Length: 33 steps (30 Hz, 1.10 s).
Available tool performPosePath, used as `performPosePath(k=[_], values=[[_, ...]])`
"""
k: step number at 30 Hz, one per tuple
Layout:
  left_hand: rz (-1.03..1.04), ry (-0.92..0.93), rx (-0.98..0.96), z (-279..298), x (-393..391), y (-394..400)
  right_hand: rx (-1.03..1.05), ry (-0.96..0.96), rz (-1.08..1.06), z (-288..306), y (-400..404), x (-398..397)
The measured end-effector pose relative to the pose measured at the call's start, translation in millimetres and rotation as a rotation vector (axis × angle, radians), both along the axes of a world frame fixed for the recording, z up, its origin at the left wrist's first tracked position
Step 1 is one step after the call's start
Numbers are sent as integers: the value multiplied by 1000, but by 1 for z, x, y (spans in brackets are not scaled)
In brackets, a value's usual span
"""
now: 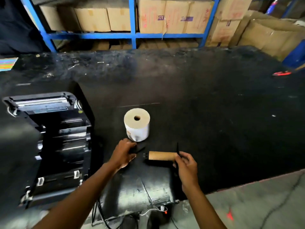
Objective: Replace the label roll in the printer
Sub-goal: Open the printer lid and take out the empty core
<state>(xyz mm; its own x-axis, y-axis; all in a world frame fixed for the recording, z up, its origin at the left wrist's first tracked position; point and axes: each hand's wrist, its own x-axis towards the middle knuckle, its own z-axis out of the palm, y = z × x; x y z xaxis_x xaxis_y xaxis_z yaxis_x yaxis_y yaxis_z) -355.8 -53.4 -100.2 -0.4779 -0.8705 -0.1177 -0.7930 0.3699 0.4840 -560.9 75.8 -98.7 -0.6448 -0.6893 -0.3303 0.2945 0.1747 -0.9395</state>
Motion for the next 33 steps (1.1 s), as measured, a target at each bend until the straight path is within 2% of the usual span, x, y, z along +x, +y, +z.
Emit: performPosePath(k=[4,5,8,9,11,15,18,23,33], values=[[-21,-75,43,-3,5,-1,48,-35,84,-4,-4,4],[2,-34,44,-2,5,0,47,-42,100,-5,-6,5],[168,261,138,9,0,9,44,-39,146,-6,-12,7],[176,309,202,14,-1,14,38,-38,161,-7,-14,8],[83,290,288,18,-1,26,25,-47,210,-8,-18,8],[53,202,207,23,12,42,21,-65,312,-7,-26,-1],[100,168,119,27,33,41,23,-49,225,-5,-32,-25],[291,217,27,21,47,36,43,11,119,2,-35,-65],[171,177,28,-10,9,51,189,307,421,-25,-22,-32]])
